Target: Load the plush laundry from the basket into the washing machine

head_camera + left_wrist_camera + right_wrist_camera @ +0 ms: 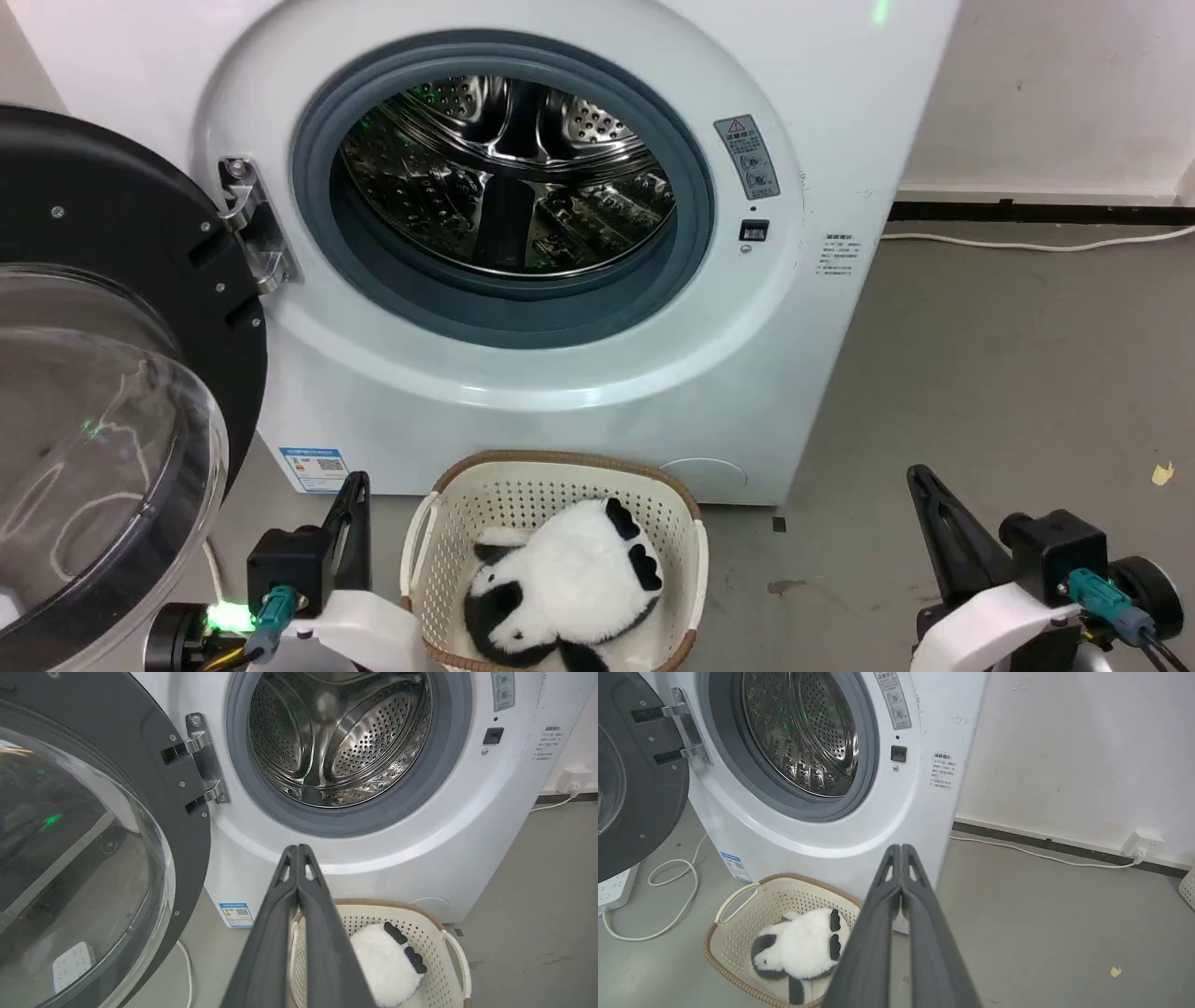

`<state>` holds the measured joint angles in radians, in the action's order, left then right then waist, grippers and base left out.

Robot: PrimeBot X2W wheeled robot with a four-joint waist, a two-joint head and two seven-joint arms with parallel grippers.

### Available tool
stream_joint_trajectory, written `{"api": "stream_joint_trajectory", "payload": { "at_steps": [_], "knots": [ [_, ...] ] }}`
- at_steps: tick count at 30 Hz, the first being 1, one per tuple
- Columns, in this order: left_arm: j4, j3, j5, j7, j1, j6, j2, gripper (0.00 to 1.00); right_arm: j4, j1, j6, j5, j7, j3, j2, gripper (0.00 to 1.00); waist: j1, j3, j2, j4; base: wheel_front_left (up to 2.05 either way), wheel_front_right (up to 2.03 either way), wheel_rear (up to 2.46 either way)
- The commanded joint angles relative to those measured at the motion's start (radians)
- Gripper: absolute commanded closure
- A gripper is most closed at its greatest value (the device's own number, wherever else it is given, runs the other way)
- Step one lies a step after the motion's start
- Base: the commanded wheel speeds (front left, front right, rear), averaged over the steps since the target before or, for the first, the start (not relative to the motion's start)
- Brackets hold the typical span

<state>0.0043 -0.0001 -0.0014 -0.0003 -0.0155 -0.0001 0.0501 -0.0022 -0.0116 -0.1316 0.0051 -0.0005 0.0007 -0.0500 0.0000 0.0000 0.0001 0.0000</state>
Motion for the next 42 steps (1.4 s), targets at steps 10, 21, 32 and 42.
{"api": "stream_joint_trajectory", "payload": {
  "at_steps": [10,21,32,42],
  "knots": [
    [-0.004,0.000,0.001,0.000,0.015,0.000,0.000,1.00,0.002,0.012,0.001,-0.005,0.000,-0.001,0.000,1.00,0.0000,0.000,-0.0001,0.000,0.00,0.00,0.00],
    [-0.004,0.000,0.001,0.000,0.015,0.000,0.000,1.00,0.002,0.012,0.001,-0.005,0.000,-0.001,0.000,1.00,0.0000,0.000,-0.0001,0.000,0.00,0.00,0.00],
    [-0.004,0.000,0.001,0.000,0.015,0.000,0.000,1.00,0.002,0.012,0.001,-0.005,0.000,-0.001,0.000,1.00,0.0000,0.000,-0.0001,0.000,0.00,0.00,0.00],
    [0.001,-0.004,-0.002,-0.006,0.000,0.001,0.000,0.00,0.000,-0.002,0.000,0.007,-0.006,0.000,0.000,0.00,0.0000,0.001,-0.0001,0.000,0.00,0.00,0.00]
  ]
}}
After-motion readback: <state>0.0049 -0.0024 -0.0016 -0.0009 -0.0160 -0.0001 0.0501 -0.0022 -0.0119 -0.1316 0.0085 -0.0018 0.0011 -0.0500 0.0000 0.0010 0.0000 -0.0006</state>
